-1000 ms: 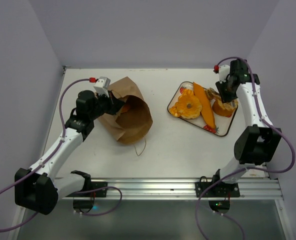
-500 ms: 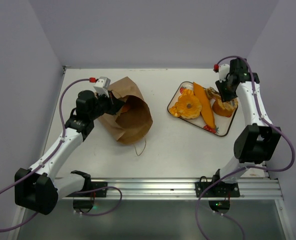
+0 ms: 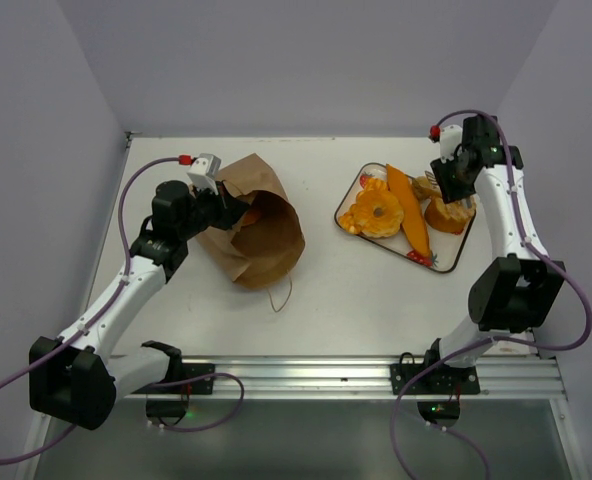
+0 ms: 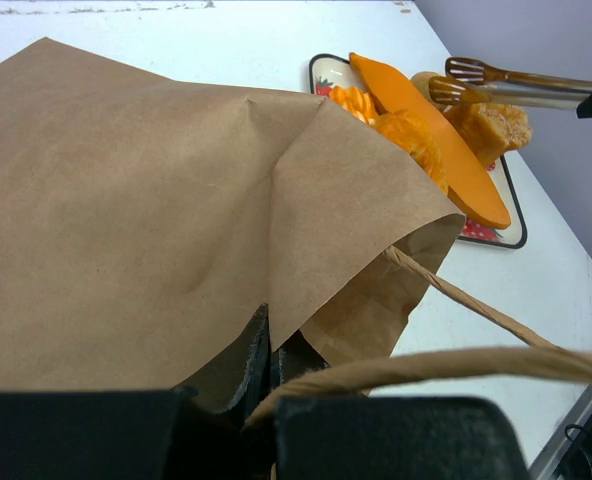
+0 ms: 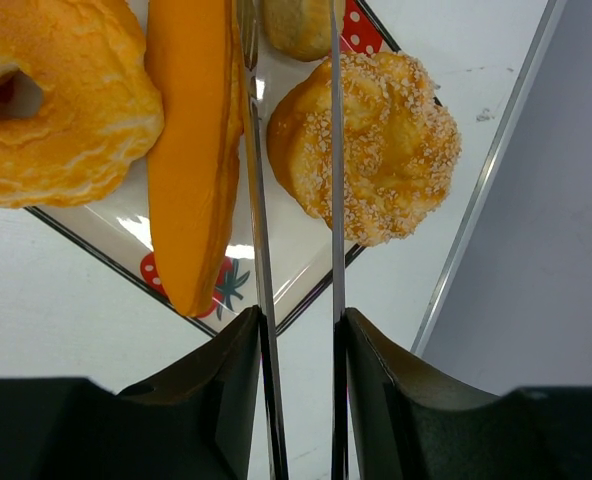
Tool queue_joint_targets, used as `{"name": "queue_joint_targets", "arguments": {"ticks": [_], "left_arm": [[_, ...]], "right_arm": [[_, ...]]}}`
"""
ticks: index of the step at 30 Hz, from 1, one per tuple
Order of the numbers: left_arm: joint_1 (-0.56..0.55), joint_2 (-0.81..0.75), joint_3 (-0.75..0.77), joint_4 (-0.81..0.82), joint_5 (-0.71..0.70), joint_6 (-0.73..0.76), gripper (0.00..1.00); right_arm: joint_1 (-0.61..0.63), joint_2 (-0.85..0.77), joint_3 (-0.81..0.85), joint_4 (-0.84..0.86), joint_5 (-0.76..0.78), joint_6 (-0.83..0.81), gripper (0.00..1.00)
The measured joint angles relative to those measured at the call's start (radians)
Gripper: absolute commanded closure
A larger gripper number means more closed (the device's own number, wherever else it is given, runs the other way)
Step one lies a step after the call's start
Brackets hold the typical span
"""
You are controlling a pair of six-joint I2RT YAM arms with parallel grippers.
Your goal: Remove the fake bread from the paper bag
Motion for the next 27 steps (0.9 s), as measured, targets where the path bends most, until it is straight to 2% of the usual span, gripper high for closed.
{"name": "queue_joint_targets", "arguments": {"ticks": [12,18,21,27], "left_arm": [[0.000,-0.014,0.000,0.000,0.020,0.013,1.00],[0.000,-0.023,0.000,0.004,0.054,0.015,1.00],[0.000,-0.023,0.000,0.009,0.082,0.015,1.00],[0.000,-0.023,0.000,0.009,0.140,0.018,1.00]], "right_arm": [[0.000,-0.053,0.001,0.000,-0.006,0.007,0.59],[0.000,-0.104,0.014,-0.009,-0.068,0.003,0.60],[0.000,-0.139,0.014,-0.026,-0.150,-0.009,0.60],[0.045,-0.263,-0.018,-0.080,-0.421,-0.052,0.61]]}}
